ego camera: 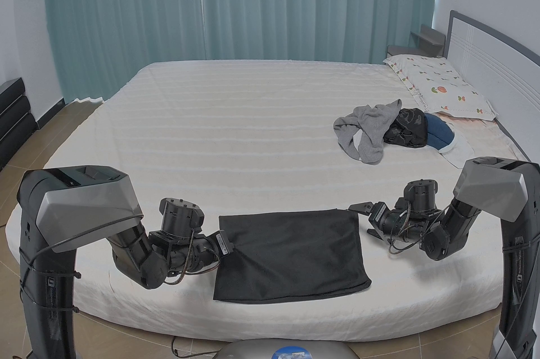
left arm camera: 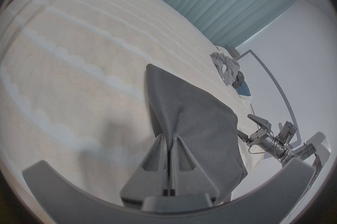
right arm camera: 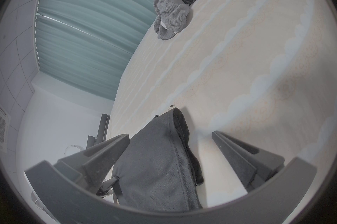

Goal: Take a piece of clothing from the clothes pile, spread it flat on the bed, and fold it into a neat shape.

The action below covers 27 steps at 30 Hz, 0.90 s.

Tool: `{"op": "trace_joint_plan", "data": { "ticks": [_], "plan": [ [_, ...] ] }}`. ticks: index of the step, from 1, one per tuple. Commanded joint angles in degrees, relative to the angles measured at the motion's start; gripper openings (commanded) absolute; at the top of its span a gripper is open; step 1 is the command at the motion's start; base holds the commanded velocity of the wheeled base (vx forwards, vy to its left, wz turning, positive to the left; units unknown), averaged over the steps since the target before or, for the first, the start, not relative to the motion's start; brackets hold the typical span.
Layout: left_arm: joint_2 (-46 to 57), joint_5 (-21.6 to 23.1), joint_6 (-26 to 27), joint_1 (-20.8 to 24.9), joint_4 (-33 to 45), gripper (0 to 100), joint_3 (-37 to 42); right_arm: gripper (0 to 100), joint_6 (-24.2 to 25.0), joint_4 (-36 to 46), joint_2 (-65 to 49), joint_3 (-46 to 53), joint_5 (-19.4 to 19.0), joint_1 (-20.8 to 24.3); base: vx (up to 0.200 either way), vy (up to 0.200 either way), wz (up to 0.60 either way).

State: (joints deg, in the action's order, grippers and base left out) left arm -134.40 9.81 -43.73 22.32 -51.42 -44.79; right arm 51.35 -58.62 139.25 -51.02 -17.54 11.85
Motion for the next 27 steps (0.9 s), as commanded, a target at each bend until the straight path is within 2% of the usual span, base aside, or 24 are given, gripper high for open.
{"op": "trace_joint_plan", "data": {
  "ticks": [1, 21, 27],
  "plan": [
    [0.2, -0.1, -0.6, -0.1, -0.1, 0, -0.1, 100, 0.0, 0.0, -0.2, 0.1, 0.0, -0.1, 0.000, 0.000, 0.00],
    [0.6, -0.7, -4.3, 0.1, -0.6, 0, 0.3, 100, 0.0, 0.0, 0.1, 0.5, 0.0, -0.2, 0.000, 0.000, 0.00],
    [1.8, -0.8, -4.3, -1.0, -0.6, 0, 0.9, 100, 0.0, 0.0, 0.1, 0.6, 0.0, -0.2, 0.000, 0.200, 0.00]
  ]
}}
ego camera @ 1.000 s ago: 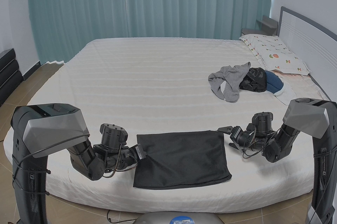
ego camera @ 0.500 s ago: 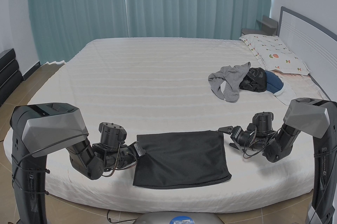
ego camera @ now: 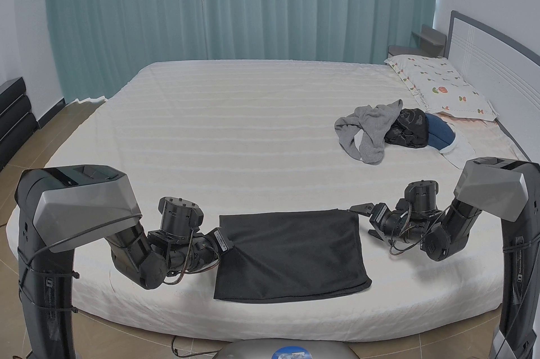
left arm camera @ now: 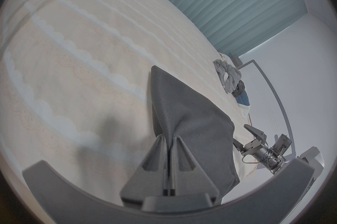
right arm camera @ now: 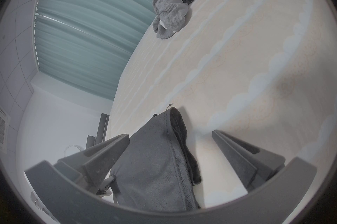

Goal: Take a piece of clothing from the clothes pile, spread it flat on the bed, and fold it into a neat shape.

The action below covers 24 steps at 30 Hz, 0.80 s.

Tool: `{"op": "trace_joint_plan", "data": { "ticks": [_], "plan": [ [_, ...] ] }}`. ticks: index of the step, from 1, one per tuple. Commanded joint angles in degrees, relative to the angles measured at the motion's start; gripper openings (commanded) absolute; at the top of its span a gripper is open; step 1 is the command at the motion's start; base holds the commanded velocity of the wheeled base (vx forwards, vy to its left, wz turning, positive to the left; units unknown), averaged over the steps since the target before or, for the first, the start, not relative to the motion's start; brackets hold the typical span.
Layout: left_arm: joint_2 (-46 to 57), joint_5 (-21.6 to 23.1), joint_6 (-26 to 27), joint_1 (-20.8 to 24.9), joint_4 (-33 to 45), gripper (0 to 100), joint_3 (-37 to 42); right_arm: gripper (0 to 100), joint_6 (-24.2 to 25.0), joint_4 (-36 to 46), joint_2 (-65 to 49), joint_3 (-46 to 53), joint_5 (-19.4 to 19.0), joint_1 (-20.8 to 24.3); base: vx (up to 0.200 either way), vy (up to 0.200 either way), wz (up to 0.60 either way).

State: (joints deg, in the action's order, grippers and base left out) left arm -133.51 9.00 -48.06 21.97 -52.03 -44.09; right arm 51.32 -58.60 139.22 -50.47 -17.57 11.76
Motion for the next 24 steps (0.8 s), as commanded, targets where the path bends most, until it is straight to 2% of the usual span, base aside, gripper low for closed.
{"op": "trace_joint_plan", "data": {
  "ticks": [1, 24],
  "plan": [
    [0.9, 0.0, 0.0, -0.6, 0.0, 0, 0.3, 100, 0.0, 0.0, 0.1, 0.0, 0.0, -0.1, 0.000, 0.200, 0.00],
    [3.0, 0.1, -0.2, -3.0, 0.0, 0, 1.4, 100, 0.1, -0.1, -0.4, 0.6, 0.0, 0.1, 0.000, 0.200, 0.00]
  ]
}}
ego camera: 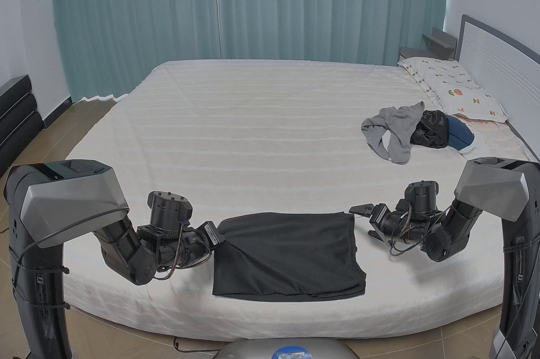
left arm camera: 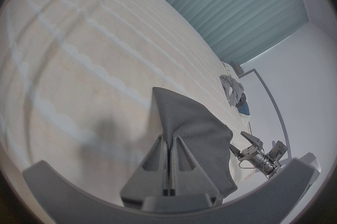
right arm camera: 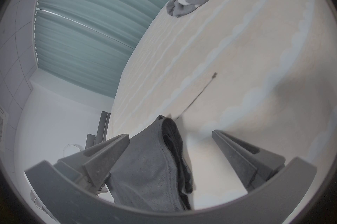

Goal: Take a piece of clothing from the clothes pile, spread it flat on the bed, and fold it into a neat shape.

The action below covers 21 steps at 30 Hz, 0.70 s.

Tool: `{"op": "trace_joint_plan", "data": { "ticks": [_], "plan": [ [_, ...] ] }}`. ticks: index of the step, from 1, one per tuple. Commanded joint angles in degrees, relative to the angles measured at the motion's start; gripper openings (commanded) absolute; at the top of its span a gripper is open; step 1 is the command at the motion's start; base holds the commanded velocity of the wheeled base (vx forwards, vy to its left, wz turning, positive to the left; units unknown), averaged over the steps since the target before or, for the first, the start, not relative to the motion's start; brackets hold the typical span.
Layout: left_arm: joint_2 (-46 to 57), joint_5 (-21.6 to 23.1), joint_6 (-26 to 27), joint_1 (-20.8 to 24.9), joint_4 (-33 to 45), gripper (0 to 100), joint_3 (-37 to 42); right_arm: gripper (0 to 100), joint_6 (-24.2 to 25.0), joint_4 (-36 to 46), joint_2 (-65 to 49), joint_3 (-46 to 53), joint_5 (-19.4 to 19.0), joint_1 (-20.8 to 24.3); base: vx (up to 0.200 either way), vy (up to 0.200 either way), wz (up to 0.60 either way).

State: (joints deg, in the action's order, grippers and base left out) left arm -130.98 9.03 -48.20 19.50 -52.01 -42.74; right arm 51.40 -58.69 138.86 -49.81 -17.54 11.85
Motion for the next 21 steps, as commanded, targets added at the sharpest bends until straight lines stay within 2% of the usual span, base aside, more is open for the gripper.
{"op": "trace_joint_plan", "data": {
  "ticks": [1, 21],
  "plan": [
    [0.5, 0.0, -0.1, -0.8, 0.0, 0, 0.0, 100, 0.0, 0.0, -0.1, 0.0, 0.0, 0.0, 0.000, 0.200, 0.00],
    [0.8, 0.0, -0.1, -2.9, 0.4, 0, 0.0, 100, 0.0, 0.0, -0.3, 0.1, 0.0, 0.0, 0.000, 0.200, 0.00]
  ]
}}
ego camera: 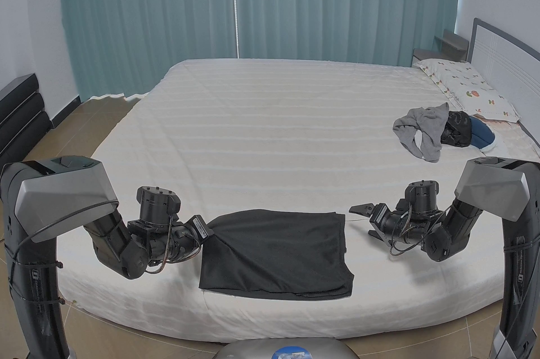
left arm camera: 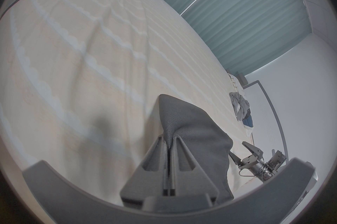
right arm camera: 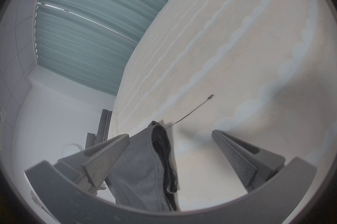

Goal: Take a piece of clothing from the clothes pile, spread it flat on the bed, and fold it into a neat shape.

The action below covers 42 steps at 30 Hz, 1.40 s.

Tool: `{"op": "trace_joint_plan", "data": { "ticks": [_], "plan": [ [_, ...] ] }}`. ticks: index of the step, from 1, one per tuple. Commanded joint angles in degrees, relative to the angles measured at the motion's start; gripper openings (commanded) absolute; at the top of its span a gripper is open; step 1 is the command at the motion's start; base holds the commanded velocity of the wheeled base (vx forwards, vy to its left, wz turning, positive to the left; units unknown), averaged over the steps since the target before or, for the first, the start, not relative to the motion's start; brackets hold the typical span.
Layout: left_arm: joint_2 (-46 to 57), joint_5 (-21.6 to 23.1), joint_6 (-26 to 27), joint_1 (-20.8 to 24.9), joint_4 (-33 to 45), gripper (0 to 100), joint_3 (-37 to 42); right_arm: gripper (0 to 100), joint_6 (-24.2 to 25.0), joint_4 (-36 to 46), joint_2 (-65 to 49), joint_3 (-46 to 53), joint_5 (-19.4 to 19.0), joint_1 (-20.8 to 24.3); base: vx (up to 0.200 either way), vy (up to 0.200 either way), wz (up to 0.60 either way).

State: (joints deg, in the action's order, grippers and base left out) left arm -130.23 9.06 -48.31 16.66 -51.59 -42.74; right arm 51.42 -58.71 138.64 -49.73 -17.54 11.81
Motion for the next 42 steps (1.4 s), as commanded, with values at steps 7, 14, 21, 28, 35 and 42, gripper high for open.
{"op": "trace_joint_plan", "data": {
  "ticks": [7, 14, 21, 28, 35, 42],
  "plan": [
    [0.1, 0.0, 0.0, 0.0, 0.2, 0, 0.2, 100, 0.0, 0.0, -0.4, 0.1, 0.0, 0.0, 0.000, 0.200, 0.00],
    [0.1, 0.0, 0.1, 1.0, 0.3, 0, 1.3, 100, 0.0, 0.0, -0.4, 0.1, 0.0, 0.1, 0.000, 0.057, 0.00],
    [0.1, 0.0, 0.2, 2.8, -0.4, 0, 3.1, 100, -0.1, 0.0, -1.5, 1.3, -0.1, 0.7, 0.000, 0.000, 0.00],
    [0.1, 0.0, 0.1, 2.8, -0.4, 0, 3.2, 100, -0.1, 0.0, -1.4, 1.4, -0.1, 1.0, 0.000, 0.000, 0.00],
    [0.1, 0.0, 0.1, 2.8, -0.5, 100, 3.2, 100, -0.1, 0.0, -1.6, 2.0, 0.0, 1.6, 0.000, 0.000, 0.00],
    [0.2, 0.0, 0.1, 2.3, -0.5, 100, 3.0, 100, -0.2, 0.0, -1.6, 2.2, 0.0, 1.9, 0.000, 0.000, 0.00]
  ]
}}
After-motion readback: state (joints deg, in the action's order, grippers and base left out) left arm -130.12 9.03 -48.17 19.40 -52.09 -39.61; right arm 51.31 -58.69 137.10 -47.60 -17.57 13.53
